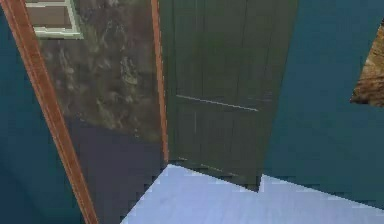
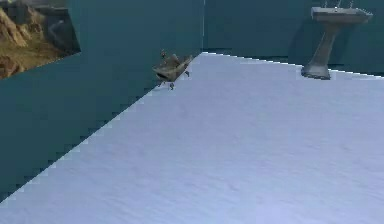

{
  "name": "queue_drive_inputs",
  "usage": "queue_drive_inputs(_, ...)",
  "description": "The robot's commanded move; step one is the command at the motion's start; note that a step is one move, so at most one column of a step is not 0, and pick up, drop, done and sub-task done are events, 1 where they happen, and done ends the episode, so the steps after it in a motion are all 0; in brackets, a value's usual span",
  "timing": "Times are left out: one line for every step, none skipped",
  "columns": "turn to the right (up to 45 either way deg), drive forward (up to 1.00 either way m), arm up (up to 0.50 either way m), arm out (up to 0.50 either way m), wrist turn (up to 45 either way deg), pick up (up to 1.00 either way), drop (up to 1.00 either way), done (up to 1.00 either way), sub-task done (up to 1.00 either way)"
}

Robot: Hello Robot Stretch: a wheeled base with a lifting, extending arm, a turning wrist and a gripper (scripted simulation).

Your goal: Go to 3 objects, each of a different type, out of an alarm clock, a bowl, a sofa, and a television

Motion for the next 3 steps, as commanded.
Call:
queue_drive_inputs(-18.0, 0.00, 0.00, 0.00, 0.0, 0.00, 0.00, 0.00, 0.00)
queue_drive_inputs(0.0, 1.00, 0.00, 0.00, 0.0, 0.00, 0.00, 0.00, 0.00)
queue_drive_inputs(0.0, 0.30, 0.00, 0.00, 0.0, 0.00, 0.00, 0.00, 0.00)
